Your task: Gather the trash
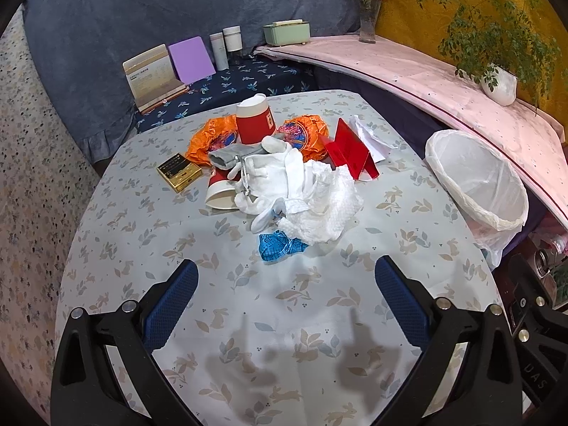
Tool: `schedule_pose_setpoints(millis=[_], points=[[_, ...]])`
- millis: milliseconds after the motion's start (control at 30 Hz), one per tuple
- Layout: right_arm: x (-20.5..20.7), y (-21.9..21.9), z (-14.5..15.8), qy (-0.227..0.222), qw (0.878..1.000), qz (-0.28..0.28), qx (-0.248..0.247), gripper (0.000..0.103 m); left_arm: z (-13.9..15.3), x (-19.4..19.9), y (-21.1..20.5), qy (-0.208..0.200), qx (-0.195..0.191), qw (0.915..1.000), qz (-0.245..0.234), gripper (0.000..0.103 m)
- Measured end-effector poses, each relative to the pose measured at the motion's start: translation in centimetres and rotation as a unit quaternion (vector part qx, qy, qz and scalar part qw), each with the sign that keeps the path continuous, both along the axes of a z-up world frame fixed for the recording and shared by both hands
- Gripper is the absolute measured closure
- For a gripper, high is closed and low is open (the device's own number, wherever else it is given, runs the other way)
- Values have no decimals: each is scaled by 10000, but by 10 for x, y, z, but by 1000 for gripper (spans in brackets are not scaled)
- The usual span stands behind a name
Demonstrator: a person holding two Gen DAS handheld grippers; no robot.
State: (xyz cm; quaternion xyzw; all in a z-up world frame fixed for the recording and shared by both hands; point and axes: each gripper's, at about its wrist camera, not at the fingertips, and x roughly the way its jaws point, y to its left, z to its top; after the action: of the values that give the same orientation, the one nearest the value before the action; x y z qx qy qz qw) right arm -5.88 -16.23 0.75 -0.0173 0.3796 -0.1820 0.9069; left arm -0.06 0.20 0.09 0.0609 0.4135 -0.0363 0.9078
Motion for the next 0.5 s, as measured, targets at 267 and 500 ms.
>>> schedule_pose_setpoints(millis=[267, 500], points=[[1, -1, 0, -8, 10000, -30, 21, 7, -1, -1, -2, 21, 7, 10000, -82, 8], [1, -2, 0, -9, 10000, -37, 20, 7, -1, -2, -6, -13, 66, 9999, -138, 8]])
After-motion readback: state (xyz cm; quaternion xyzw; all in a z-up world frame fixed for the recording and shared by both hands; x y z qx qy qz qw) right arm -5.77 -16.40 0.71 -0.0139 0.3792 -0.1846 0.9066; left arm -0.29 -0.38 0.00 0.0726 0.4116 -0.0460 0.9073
